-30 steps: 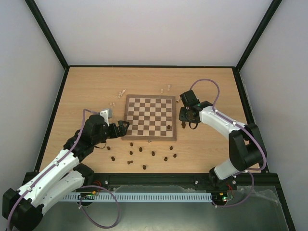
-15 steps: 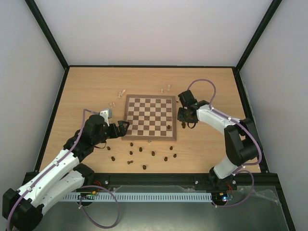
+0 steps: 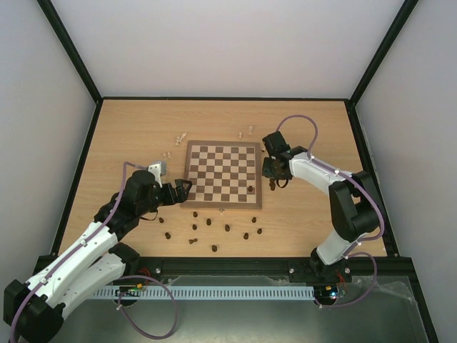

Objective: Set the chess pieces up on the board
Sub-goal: Pick up the chess piece at the center of the board.

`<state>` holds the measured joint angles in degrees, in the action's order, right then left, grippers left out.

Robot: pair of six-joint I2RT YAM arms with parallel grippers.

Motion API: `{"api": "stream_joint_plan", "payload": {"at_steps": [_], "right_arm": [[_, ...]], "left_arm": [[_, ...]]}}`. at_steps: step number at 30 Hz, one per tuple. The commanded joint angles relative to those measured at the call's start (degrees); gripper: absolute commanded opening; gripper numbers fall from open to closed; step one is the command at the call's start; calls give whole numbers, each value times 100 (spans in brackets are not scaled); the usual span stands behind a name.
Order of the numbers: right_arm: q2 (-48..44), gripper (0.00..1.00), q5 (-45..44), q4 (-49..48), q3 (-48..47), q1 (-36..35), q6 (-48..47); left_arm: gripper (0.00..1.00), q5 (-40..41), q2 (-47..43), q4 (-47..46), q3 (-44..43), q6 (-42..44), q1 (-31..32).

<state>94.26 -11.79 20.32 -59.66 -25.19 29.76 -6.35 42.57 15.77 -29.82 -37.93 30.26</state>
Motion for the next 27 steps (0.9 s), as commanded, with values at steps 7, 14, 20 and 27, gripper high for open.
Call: {"api": "stream_joint_plan", "payload": {"at_steps": [7,14,20,27], "right_arm": [[163,6,-113,139,-112,23,-84],[263,1,-88,108,-202,27,-111],[332,1,-27,29,-274,23,-119],[442,1,-30,-43,-398,23,-149]], "left_arm": [[100,46,-31,5,82,6,32],[100,46,-41,5,91,5,32],[100,55,-57,14,100,-9,28],[99,64,-62,23,98,-14,32]]}}
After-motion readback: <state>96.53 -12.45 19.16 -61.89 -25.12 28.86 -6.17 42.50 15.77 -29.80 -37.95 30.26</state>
